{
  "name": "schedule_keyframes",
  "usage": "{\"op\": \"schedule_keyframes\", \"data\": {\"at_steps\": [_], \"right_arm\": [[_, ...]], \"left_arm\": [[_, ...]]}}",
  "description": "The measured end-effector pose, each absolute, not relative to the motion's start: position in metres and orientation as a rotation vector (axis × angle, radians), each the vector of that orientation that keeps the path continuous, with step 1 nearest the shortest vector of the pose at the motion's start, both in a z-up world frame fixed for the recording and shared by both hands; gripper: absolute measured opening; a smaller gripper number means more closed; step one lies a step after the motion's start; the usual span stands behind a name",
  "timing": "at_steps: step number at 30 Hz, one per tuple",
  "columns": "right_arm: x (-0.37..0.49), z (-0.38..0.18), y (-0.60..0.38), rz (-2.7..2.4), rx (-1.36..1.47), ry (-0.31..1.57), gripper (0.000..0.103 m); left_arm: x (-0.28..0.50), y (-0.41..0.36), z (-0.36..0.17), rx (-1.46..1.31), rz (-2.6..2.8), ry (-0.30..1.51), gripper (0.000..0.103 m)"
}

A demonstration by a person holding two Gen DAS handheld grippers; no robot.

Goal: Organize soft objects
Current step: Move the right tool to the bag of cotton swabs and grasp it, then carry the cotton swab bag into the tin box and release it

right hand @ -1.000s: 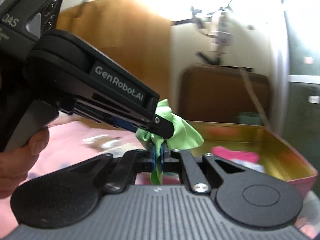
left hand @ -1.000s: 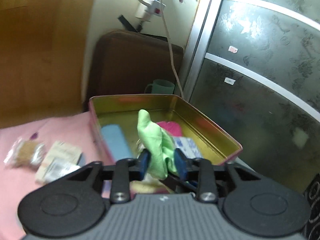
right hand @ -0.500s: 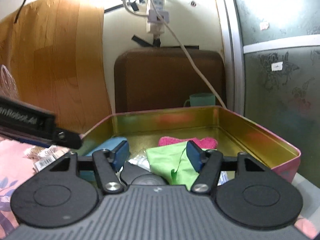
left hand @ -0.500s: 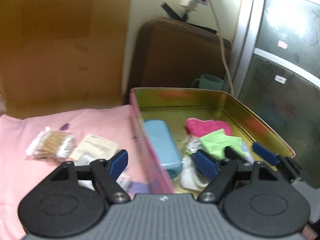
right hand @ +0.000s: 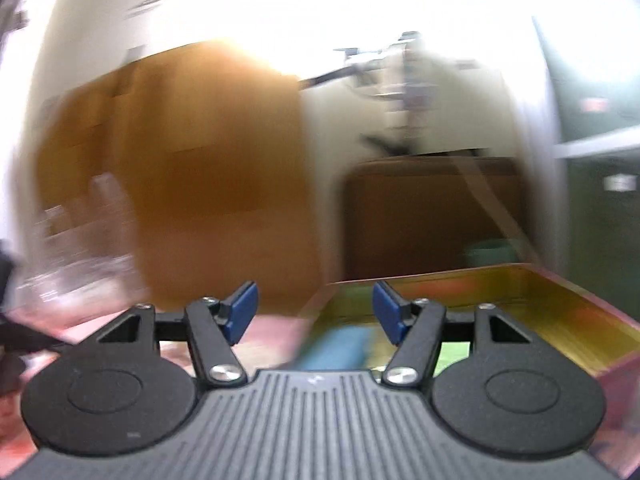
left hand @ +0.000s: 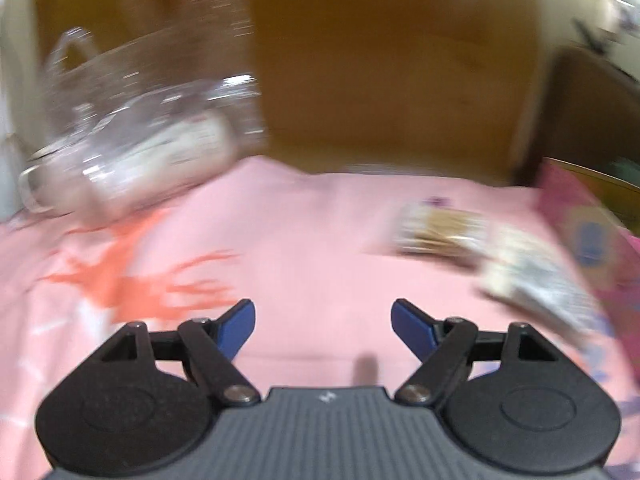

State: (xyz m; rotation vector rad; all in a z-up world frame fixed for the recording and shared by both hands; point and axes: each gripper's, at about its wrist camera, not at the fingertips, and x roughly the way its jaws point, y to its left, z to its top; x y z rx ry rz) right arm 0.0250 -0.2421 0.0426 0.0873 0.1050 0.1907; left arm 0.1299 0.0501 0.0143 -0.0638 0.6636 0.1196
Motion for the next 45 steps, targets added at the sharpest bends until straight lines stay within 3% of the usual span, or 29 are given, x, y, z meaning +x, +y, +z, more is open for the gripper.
{"op": "schedule_keyframes", "data": {"at_steps": [4, 6, 12, 21, 22, 23, 26, 37, 42, 43, 45], "right_arm": [[0.051, 0.040, -0.181, 0.379, 0.010, 0.254, 0.067], [0.076, 0.031, -0.150, 0.413, -0.016, 0.337, 0.068], [0.166, 0.015, -0.091, 0.294, -0.081, 0.459, 0.090], [0.259, -0.005, -0.085, 0.213, 0.042, 0.714, 0.090], [0.259, -0.005, -0.085, 0.236, 0.050, 0.722, 0.074], [0.256, -0.004, -0.087, 0.274, 0.082, 0.736, 0.068], [0.238, -0.004, -0.085, 0.329, 0.092, 0.753, 0.066], [0.104, -0.003, -0.103, 0.540, 0.077, 0.707, 0.066], [0.037, -0.005, -0.129, 0.555, 0.136, 0.698, 0.068], [0.024, -0.004, -0.133, 0.559, 0.131, 0.675, 0.070], [0.006, -0.004, -0.136, 0.571, 0.080, 0.661, 0.085]], "left_arm": [[0.130, 0.087, 0.002, -0.124, 0.214, 0.661, 0.077], [0.128, 0.095, 0.003, -0.186, 0.188, 0.634, 0.082], [0.133, 0.093, 0.001, -0.186, 0.170, 0.644, 0.082], [0.132, 0.092, 0.000, -0.193, 0.151, 0.638, 0.082], [0.132, 0.093, 0.000, -0.197, 0.149, 0.636, 0.082], [0.132, 0.093, 0.000, -0.201, 0.146, 0.635, 0.082], [0.131, 0.094, 0.000, -0.209, 0.144, 0.633, 0.082], [0.127, 0.101, 0.001, -0.257, 0.120, 0.619, 0.083], [0.125, 0.100, 0.002, -0.253, 0.086, 0.619, 0.088], [0.125, 0.100, 0.002, -0.251, 0.069, 0.624, 0.090], [0.123, 0.099, 0.002, -0.248, 0.030, 0.642, 0.093]]}}
